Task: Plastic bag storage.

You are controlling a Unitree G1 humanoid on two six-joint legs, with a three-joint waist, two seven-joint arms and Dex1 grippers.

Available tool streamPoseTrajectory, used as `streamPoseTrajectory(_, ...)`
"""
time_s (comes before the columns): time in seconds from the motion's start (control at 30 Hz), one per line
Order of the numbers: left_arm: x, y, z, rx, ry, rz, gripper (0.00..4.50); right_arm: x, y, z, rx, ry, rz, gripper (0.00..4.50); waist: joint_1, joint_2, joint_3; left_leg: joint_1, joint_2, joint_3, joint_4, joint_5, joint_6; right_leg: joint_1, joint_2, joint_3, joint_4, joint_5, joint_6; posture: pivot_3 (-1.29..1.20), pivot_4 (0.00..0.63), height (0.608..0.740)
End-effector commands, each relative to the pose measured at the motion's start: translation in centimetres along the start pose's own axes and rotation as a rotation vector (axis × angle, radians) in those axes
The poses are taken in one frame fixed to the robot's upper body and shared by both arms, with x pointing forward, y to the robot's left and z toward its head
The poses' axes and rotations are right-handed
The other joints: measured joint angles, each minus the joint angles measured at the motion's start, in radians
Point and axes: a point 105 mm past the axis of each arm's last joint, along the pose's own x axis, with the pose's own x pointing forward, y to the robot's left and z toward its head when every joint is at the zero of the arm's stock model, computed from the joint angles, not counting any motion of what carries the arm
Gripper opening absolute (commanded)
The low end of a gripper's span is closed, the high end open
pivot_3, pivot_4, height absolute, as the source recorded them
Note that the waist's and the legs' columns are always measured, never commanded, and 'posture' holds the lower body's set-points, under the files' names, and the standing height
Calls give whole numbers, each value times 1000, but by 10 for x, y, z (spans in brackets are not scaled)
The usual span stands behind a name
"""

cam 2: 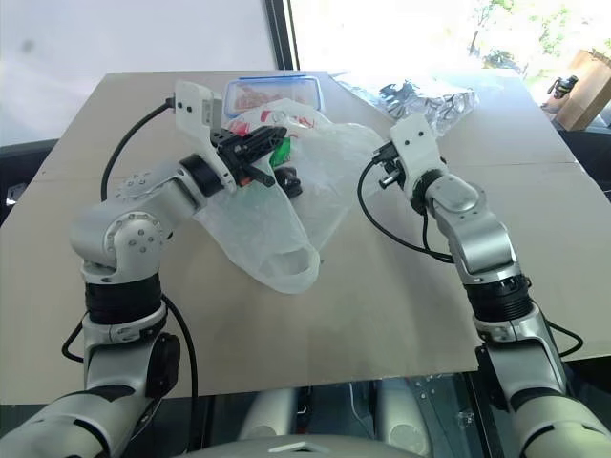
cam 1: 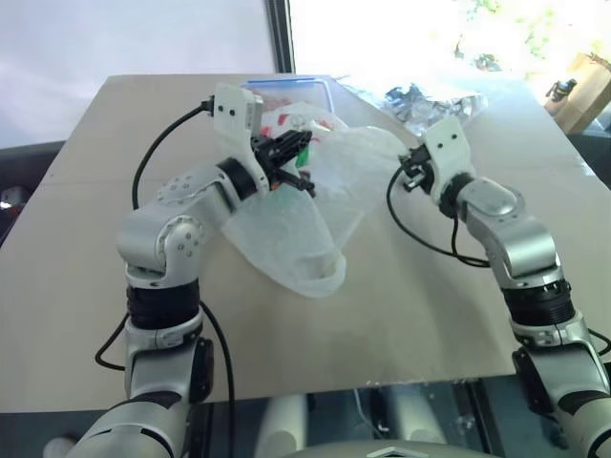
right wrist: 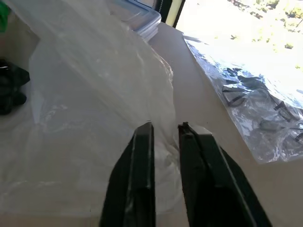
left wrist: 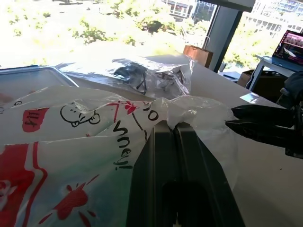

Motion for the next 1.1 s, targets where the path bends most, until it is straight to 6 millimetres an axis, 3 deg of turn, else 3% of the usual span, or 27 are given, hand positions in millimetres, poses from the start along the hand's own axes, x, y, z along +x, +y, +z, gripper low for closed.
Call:
streamPoseTrajectory(0.03,-2,-10,15,29,-53,-44,0,-5,10,21,-23,-82,56,129,-1,0,0,0,0,0,0,0,0,0,0,0,0,0,0,0,150,740)
streamPoseTrajectory(0.33,-3,-10,15,47,-52,-54,0,-6,14,16,-10,-65,80,129,0,0,0,0,0,0,0,0,0,0,0,0,0,0,0,0,150,740)
streamPoseTrajectory(0.53,-4,-12,17,50,-55,-70,0,-3,16,11,-39,-42,89,2768,0,0,0,0,0,0,0,0,0,0,0,0,0,0,0,0,150,740)
streamPoseTrajectory(0.7,-4,-15,18,59,-56,-81,0,13,9,9,-22,-39,47,2768,-1,0,0,0,0,0,0,0,0,0,0,0,1,0,0,0,150,740)
streamPoseTrajectory(0.73,-4,-15,18,62,-56,-81,0,16,7,8,-28,-37,35,2138,-1,0,0,1,0,0,0,0,0,0,0,0,1,0,0,0,150,740)
streamPoseTrajectory(0.9,-6,-15,18,71,-53,-88,0,20,-1,9,-60,-41,12,80,-1,0,0,0,0,0,0,0,0,0,0,0,0,0,0,0,150,740)
streamPoseTrajectory(1.0,-8,-16,17,57,-46,-112,0,20,-5,6,-88,-29,0,80,-1,0,0,0,0,0,0,0,0,0,0,0,0,0,0,0,150,740)
streamPoseTrajectory(1.1,-17,-19,24,-84,-79,-214,0,18,-10,6,-88,-30,-13,80,-1,0,0,0,0,0,0,0,0,0,0,0,0,0,0,0,150,740)
